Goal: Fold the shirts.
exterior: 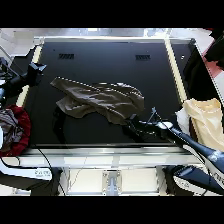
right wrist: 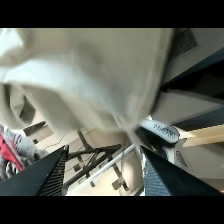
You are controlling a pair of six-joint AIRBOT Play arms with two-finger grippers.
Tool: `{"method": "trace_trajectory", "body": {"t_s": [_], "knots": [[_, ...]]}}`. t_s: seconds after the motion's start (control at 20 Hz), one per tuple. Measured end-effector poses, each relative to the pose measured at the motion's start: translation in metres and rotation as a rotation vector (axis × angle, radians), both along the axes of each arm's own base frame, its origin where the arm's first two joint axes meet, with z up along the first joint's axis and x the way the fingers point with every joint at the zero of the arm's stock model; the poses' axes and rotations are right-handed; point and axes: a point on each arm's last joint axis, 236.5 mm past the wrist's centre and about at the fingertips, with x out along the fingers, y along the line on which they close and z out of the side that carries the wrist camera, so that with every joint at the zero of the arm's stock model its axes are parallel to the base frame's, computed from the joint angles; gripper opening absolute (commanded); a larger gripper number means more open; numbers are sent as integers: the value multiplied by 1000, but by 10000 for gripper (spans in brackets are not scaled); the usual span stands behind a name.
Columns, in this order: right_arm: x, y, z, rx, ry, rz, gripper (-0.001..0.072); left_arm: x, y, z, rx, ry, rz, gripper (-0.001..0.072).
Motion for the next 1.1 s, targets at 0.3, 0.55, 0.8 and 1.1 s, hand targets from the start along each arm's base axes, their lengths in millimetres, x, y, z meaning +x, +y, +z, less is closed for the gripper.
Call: {"method": "trace_trajectory", "body": {"t_s": [0.3, 0.55, 0.8, 1.1], "knots": [[9, 10, -14, 5, 64, -24, 497, -2, -5, 0, 0, 1, -22, 648], [25, -3, -20, -20, 69, -128, 364, -2, -5, -1, 13, -3, -34, 648], [54, -11, -6, -43, 0, -196, 16, 2, 2, -12, 21, 13, -5, 649], [84, -4, 25, -47, -117, -177, 16, 6, 11, -90, -112, 178, 63, 648]]}}
